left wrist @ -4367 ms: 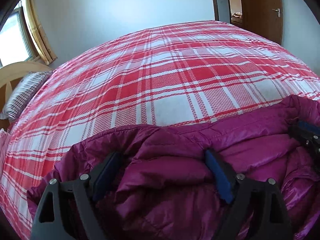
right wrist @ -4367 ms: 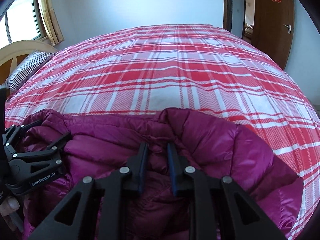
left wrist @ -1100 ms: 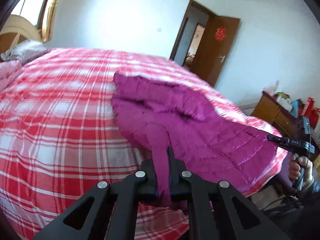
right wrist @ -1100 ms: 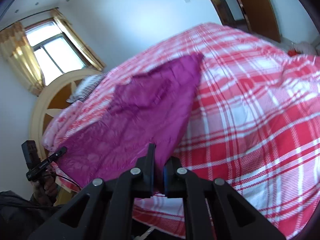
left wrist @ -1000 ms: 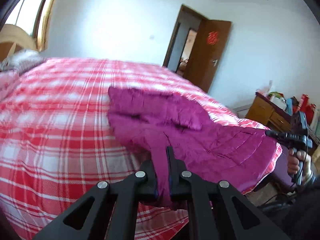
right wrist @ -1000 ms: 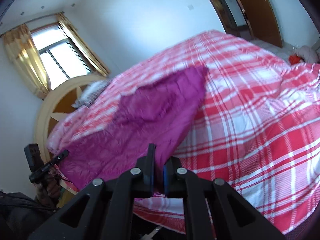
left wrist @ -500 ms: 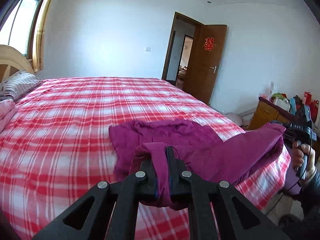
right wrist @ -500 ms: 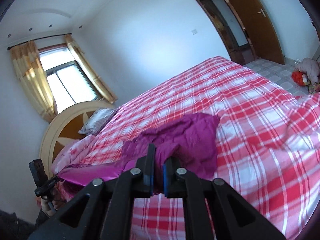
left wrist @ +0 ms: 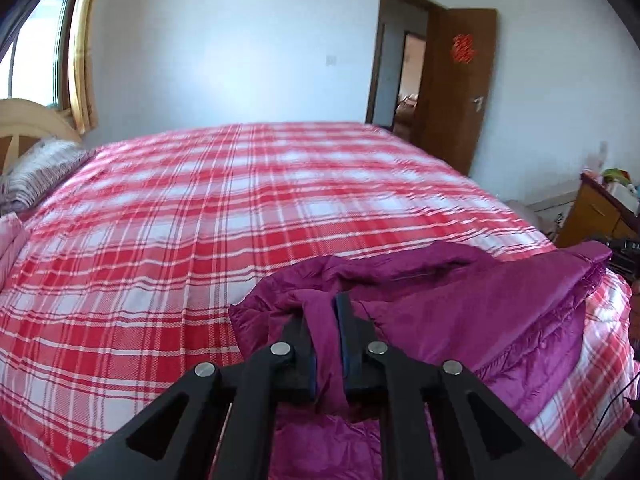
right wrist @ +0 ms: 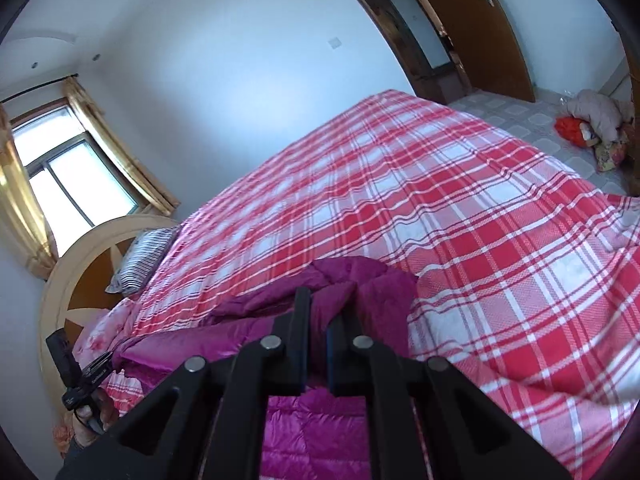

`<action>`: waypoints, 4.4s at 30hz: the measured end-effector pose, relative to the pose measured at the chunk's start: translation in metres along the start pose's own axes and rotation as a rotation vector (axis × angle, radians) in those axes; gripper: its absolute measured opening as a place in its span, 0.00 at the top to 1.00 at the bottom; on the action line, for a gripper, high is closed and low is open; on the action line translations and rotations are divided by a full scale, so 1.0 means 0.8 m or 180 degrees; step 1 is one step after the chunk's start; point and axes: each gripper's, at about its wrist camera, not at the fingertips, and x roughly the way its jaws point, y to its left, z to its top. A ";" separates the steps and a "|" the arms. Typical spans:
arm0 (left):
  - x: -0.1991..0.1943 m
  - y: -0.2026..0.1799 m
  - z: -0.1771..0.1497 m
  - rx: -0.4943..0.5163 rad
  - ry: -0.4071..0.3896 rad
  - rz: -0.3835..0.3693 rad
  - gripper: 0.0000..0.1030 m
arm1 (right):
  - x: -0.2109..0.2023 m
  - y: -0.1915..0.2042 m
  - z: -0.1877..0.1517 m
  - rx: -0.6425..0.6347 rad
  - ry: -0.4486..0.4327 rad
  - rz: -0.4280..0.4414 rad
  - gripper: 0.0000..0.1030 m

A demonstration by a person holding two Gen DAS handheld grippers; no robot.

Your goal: Fold large clothes

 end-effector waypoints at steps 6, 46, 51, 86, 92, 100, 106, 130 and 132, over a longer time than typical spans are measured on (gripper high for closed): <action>-0.009 0.018 0.009 -0.0301 -0.0265 0.0004 0.80 | 0.054 -0.014 0.006 0.0037 0.0177 -0.0143 0.91; 0.122 -0.070 -0.066 0.0192 0.0222 0.0746 0.18 | 0.105 0.018 0.012 -0.0314 -0.0022 -0.0605 0.37; 0.090 -0.069 -0.033 0.0062 0.0008 0.0667 0.18 | 0.149 0.080 -0.009 -0.0960 0.0218 -0.0603 0.48; 0.223 0.005 -0.024 -0.0509 0.0649 0.1059 0.01 | 0.276 0.040 -0.048 -0.0896 0.0634 -0.0827 0.47; 0.230 0.011 -0.021 -0.0555 0.0685 0.1052 0.01 | 0.283 0.038 -0.043 -0.0894 0.0621 -0.0858 0.47; 0.236 0.019 -0.024 -0.0668 0.0760 0.0965 0.01 | 0.292 0.036 -0.042 -0.0914 0.0655 -0.0900 0.46; 0.235 0.017 -0.025 -0.0634 0.0748 0.1003 0.01 | 0.294 0.036 -0.045 -0.0967 0.0663 -0.0947 0.45; 0.238 0.016 -0.026 -0.0613 0.0762 0.1033 0.01 | 0.304 0.048 -0.051 -0.1181 0.0702 -0.1194 0.44; 0.238 0.015 -0.026 -0.0614 0.0764 0.1032 0.01 | 0.305 0.049 -0.052 -0.1190 0.0698 -0.1209 0.44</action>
